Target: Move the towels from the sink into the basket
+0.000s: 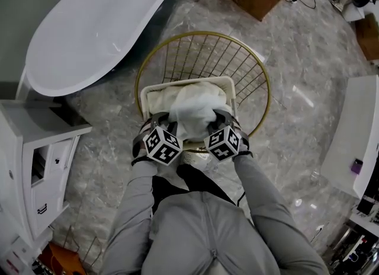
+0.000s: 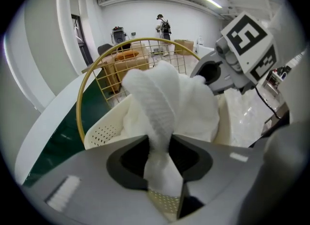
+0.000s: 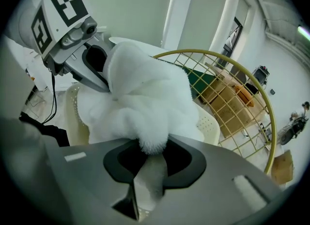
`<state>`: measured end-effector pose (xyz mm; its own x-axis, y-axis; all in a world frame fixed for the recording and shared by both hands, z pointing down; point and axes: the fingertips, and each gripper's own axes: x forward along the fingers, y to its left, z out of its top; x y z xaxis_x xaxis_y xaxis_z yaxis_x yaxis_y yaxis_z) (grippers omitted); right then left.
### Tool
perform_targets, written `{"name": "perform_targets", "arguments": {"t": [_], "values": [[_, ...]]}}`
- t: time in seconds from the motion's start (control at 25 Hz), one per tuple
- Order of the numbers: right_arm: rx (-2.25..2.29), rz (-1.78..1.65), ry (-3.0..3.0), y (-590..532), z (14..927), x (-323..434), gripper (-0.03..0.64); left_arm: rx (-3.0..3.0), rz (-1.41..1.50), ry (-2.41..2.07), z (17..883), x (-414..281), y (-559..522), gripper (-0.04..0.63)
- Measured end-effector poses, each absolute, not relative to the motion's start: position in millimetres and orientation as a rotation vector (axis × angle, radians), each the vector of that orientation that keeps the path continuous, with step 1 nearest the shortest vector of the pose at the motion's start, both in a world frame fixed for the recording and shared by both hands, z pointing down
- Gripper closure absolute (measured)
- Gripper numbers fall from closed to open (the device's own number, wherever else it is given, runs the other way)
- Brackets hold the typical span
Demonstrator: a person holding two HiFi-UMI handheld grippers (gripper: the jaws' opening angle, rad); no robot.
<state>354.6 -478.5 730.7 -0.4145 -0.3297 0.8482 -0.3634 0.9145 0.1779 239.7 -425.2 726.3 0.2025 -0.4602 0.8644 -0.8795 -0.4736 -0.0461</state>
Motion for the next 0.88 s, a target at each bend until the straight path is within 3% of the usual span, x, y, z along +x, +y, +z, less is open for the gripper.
{"name": "perform_targets", "arguments": {"t": [0.24, 0.4, 0.52, 0.88], "values": [[0.461, 0.067, -2.034, -477.8, 726.8, 355.1, 0.543, 2.016, 1.199, -1.251, 718.6, 236.3, -420.0, 0.380], [0.486, 0.118, -2.074, -477.2, 712.5, 355.5, 0.493, 1.998, 1.152, -1.305, 701.9, 229.6, -415.8, 0.350], [0.539, 0.159, -2.123, -477.5, 695.4, 356.6, 0.463, 1.973, 1.099, -1.377, 685.0, 223.1, -410.9, 0.350], [0.696, 0.190, -2.223, -475.4, 645.8, 367.9, 0.462, 1.951, 1.003, -1.530, 633.3, 208.4, -394.5, 0.350]]}}
